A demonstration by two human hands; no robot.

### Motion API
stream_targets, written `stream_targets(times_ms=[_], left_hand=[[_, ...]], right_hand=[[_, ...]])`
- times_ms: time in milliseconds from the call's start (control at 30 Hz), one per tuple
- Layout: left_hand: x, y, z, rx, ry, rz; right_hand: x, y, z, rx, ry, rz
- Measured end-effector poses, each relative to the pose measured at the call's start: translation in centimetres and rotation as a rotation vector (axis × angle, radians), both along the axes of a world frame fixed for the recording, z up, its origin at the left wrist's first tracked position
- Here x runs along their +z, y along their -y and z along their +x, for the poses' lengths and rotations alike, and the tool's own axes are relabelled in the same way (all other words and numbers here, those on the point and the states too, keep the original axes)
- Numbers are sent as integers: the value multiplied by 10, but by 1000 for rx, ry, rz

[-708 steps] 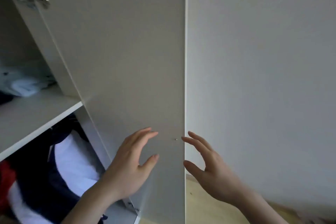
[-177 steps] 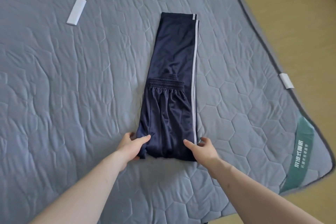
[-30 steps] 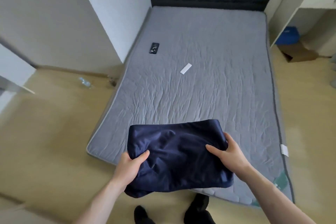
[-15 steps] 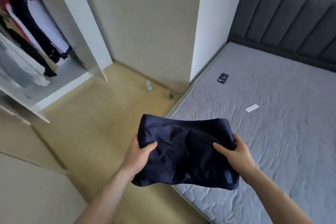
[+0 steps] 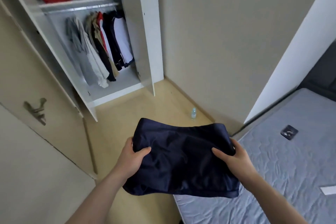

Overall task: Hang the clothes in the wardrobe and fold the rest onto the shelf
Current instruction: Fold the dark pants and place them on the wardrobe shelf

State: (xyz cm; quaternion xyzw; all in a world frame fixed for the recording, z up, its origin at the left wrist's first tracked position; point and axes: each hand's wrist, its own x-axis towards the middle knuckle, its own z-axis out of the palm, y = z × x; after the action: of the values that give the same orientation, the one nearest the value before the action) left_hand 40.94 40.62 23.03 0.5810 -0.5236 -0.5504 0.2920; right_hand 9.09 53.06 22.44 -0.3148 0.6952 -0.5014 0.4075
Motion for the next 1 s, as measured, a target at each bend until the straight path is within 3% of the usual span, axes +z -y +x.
stream_targets(times_ms=[533,1000], left_hand=[[66,229,111,350,-51,-210],[126,496,195,294,-99,-312]], right_hand=[[71,361,76,439,14,-146],[127,605,161,370,-46,-265]])
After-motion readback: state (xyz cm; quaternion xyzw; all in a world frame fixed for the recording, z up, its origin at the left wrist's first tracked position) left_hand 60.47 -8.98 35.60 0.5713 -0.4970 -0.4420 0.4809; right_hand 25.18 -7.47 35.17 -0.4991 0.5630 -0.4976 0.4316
